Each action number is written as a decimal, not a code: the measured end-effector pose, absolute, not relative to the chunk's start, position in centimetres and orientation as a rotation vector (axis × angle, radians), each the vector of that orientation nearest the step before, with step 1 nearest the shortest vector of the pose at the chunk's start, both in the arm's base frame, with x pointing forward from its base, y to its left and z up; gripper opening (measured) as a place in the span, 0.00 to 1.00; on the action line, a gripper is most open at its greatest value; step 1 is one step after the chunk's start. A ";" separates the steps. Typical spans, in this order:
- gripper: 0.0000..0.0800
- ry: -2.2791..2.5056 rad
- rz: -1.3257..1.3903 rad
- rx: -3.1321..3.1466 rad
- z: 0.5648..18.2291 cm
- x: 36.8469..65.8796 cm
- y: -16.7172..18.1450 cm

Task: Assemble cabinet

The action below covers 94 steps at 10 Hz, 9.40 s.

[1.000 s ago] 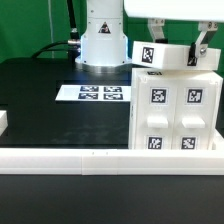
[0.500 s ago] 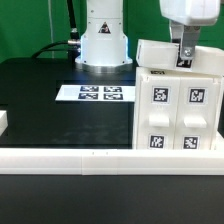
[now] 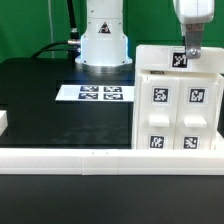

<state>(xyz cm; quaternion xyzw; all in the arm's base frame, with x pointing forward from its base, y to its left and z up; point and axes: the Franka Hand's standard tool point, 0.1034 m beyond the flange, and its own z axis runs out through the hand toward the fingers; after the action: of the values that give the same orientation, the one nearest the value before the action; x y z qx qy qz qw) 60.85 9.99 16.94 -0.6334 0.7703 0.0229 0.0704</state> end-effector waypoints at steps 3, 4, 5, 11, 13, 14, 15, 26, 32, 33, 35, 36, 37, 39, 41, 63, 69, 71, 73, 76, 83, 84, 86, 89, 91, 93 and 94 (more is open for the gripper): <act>1.00 2.229 0.043 -1.901 19.0 61.0 10.1; 1.00 2.226 0.045 -1.910 18.7 61.0 10.2; 1.00 2.061 0.088 -2.148 18.3 61.0 10.6; 1.00 0.982 0.052 -2.848 18.6 61.8 11.1; 1.00 0.519 0.000 -2.998 18.5 61.9 10.9; 1.00 0.133 -0.027 -3.078 18.6 62.0 10.7; 1.00 -0.277 -0.041 -3.084 18.9 61.9 10.8; 1.00 -1.664 -0.044 -2.677 16.6 61.1 9.5; 0.70 -1.647 -0.038 -2.686 16.4 61.1 9.2; 0.70 -1.608 -0.039 -2.709 16.4 61.1 9.2; 0.70 -1.484 -0.039 -2.778 16.4 61.1 9.2; 0.70 -1.283 -0.040 -2.874 16.4 61.1 9.2; 0.70 -1.070 -0.057 -2.961 16.4 61.2 9.3; 0.70 -0.598 -0.095 -3.087 16.3 61.4 9.2; 0.70 -0.280 -0.128 -3.125 16.3 61.5 8.9; 1.00 1.956 -0.024 -2.266 17.4 61.6 9.4; 1.00 0.741 -0.089 -2.957 17.6 62.6 9.6; 1.00 0.223 -0.097 -3.053 17.2 63.4 9.6; 1.00 -0.267 -0.062 -3.056 16.9 62.8 10.2; 1.00 -0.632 -0.073 -3.031 16.9 62.9 9.7; 1.00 -0.960 -0.063 -2.977 14.9 62.3 10.1; 0.88 -0.931 -0.059 -2.990 14.8 62.4 10.1; 0.70 -0.927 -0.060 -2.993 14.8 62.4 9.9; 0.70 -0.571 -0.063 -3.077 14.9 62.5 9.7; 0.70 -0.252 -0.073 -3.118 15.0 62.7 9.3; 0.70 0.276 -0.100 -3.111 15.0 63.0 8.7; 0.70 0.486 -0.169 -3.068 14.8 63.2 8.0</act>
Offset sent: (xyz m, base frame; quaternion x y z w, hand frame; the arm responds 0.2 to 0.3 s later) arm 0.0000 0.0000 0.0000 0.0000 0.0000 0.0000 1.0000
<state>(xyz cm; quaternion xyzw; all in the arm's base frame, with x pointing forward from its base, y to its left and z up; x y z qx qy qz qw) 63.23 8.03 14.80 -0.9861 0.1563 -0.0543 0.0152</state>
